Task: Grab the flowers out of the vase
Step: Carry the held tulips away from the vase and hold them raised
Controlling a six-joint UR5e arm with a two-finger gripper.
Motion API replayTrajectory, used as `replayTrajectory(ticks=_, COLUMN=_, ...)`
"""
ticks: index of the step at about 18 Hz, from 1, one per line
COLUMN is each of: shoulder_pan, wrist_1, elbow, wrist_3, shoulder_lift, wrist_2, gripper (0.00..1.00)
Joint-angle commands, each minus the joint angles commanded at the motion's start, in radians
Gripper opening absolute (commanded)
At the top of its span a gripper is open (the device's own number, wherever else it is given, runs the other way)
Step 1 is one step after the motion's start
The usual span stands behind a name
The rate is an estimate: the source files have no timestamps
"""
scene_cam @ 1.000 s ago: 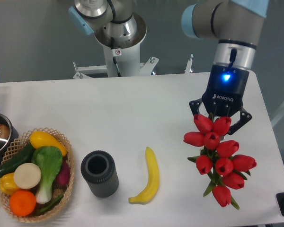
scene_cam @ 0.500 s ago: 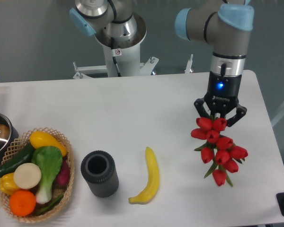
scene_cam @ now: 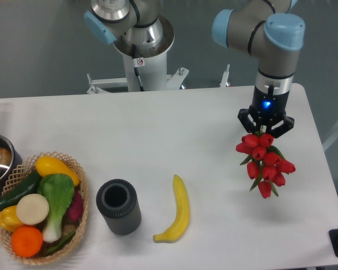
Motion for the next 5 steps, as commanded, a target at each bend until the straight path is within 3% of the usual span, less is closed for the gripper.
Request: replayTrajectory(ticks=5, shoulder_pan=-0.020, wrist_1=-0.009, elbow=0.049, wrist_3=0.000, shoulder_lift=-0.035, wrist_2=0.048, gripper=0.04)
